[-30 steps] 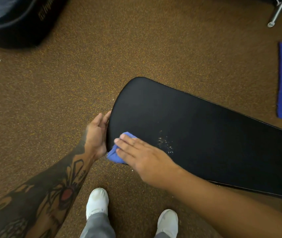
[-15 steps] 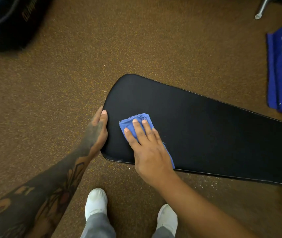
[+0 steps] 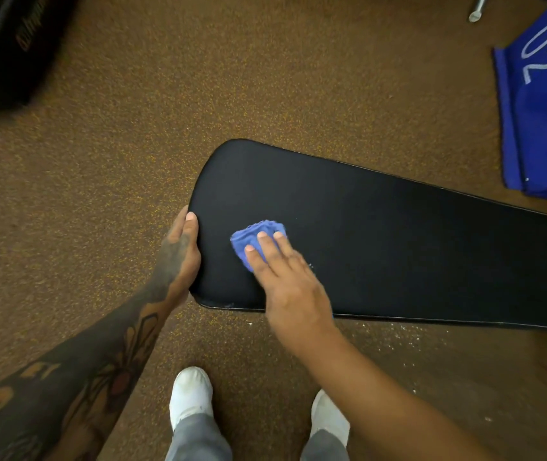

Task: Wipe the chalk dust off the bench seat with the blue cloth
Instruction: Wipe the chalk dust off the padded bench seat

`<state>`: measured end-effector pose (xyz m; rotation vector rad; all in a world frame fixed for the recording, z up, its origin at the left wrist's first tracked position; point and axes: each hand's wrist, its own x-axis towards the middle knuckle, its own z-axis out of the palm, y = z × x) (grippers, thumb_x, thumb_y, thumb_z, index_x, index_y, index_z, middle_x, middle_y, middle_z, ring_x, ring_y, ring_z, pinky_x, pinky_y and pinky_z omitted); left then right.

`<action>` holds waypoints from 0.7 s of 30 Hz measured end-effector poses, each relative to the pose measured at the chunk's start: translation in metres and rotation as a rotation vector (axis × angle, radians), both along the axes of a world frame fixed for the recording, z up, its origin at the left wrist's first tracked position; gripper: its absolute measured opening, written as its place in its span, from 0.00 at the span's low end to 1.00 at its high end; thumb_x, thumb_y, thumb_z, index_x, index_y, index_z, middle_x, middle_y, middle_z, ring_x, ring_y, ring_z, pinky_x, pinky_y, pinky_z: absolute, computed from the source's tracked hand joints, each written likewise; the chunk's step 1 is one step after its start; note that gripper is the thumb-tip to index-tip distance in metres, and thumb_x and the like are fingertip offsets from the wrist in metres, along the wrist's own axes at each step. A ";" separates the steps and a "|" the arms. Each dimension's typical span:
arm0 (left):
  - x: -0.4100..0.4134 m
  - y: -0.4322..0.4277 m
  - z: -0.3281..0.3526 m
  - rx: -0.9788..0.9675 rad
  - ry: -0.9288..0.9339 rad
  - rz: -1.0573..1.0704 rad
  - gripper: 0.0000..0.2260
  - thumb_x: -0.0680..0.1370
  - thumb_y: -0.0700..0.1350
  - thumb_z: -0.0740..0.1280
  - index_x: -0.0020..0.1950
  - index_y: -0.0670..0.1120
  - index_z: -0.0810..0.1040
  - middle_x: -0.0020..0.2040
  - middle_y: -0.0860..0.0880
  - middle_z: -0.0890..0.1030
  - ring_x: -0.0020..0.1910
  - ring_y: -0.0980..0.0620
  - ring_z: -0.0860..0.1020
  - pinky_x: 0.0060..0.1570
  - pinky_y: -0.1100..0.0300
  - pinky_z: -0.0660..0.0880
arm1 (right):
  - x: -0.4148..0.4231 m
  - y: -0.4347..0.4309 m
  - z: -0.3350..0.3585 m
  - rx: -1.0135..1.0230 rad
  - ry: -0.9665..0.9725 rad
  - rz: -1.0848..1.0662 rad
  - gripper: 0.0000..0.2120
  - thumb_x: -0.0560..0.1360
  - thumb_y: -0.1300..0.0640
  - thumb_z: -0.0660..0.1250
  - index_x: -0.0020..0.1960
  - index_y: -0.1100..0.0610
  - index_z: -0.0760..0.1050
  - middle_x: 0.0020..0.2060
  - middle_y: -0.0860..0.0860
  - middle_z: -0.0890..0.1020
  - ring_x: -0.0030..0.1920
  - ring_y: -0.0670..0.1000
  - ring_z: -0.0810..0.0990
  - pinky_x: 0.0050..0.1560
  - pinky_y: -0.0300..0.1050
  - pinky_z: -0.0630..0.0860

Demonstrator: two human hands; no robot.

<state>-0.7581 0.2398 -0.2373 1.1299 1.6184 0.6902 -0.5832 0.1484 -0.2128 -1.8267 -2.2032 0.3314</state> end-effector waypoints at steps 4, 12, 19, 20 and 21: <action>-0.001 0.000 -0.001 -0.030 -0.043 0.000 0.21 0.86 0.56 0.50 0.76 0.51 0.67 0.72 0.53 0.72 0.71 0.53 0.70 0.70 0.58 0.65 | 0.019 0.008 -0.001 0.040 0.082 -0.295 0.32 0.67 0.77 0.68 0.70 0.63 0.71 0.70 0.60 0.71 0.73 0.64 0.66 0.64 0.61 0.73; -0.001 0.002 -0.009 -0.047 -0.082 0.062 0.22 0.85 0.59 0.52 0.76 0.52 0.67 0.73 0.56 0.72 0.70 0.55 0.71 0.72 0.56 0.67 | -0.002 -0.005 0.001 0.028 0.094 -0.185 0.36 0.64 0.77 0.71 0.71 0.63 0.70 0.70 0.61 0.72 0.72 0.62 0.67 0.67 0.59 0.71; 0.005 0.000 -0.003 -0.031 -0.019 0.079 0.21 0.86 0.52 0.50 0.77 0.47 0.65 0.71 0.55 0.69 0.68 0.58 0.67 0.58 0.73 0.62 | 0.036 0.002 -0.005 0.082 0.131 -0.596 0.26 0.73 0.75 0.64 0.69 0.63 0.72 0.69 0.59 0.73 0.72 0.61 0.68 0.68 0.55 0.67; 0.006 0.000 -0.001 -0.046 -0.026 0.078 0.21 0.87 0.52 0.50 0.78 0.46 0.64 0.70 0.56 0.68 0.67 0.59 0.65 0.55 0.77 0.61 | 0.024 0.002 -0.006 0.095 0.160 -0.596 0.26 0.71 0.76 0.65 0.69 0.64 0.73 0.68 0.60 0.74 0.71 0.62 0.69 0.68 0.54 0.66; 0.008 -0.001 0.003 -0.048 -0.034 0.081 0.21 0.87 0.50 0.50 0.78 0.45 0.63 0.69 0.56 0.67 0.66 0.60 0.64 0.49 0.84 0.60 | 0.010 0.001 -0.006 0.095 0.196 -0.569 0.28 0.70 0.77 0.66 0.68 0.64 0.73 0.68 0.60 0.74 0.70 0.62 0.70 0.68 0.55 0.67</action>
